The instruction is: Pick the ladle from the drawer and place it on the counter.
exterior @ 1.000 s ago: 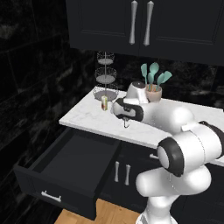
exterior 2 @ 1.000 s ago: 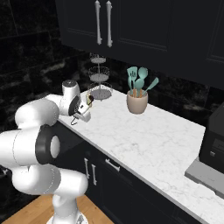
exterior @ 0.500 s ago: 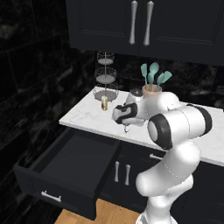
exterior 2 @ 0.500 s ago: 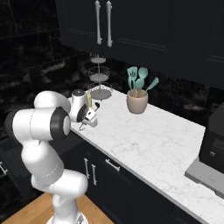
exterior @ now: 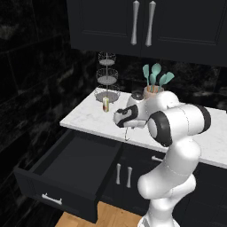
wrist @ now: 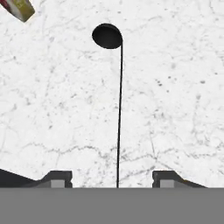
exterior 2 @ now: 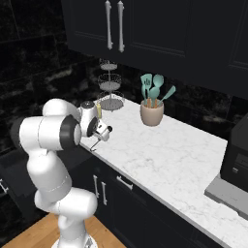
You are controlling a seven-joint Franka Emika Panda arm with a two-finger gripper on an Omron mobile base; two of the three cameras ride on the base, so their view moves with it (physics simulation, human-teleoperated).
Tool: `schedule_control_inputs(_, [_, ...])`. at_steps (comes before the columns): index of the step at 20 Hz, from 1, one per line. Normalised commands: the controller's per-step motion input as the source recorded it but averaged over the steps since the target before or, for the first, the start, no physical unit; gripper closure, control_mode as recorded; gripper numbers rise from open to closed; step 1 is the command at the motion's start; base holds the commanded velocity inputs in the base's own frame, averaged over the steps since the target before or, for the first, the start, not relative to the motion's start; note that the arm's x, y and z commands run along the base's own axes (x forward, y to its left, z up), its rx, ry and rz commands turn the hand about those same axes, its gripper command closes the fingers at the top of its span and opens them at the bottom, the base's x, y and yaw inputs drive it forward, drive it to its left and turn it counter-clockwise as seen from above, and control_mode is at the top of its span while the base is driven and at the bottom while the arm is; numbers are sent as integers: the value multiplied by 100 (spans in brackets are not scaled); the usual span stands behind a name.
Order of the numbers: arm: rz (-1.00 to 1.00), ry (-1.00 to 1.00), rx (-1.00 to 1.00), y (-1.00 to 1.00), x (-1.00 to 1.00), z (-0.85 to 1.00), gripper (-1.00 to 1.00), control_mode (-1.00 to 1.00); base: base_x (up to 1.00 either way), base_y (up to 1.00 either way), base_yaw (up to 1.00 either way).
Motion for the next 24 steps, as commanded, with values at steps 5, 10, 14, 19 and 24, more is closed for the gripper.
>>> schedule_control_inputs(5, [0, -34, 0, -4, -54, 100, -100, -100, 0, 0, 0])
schedule_control_inputs(10, [0, -35, 0, -5, -100, 100, -100, -100, 0, 0, 0])
schedule_control_inputs(14, [0, -31, 0, -9, -100, 100, -100, -100, 0, 0, 0])
schedule_control_inputs(19, [-1, -22, 5, -6, -100, 100, -100, -100, 0, 0, 0])
schedule_control_inputs(24, [-6, -23, 2, 4, -95, 100, -100, -100, 0, 0, 0])
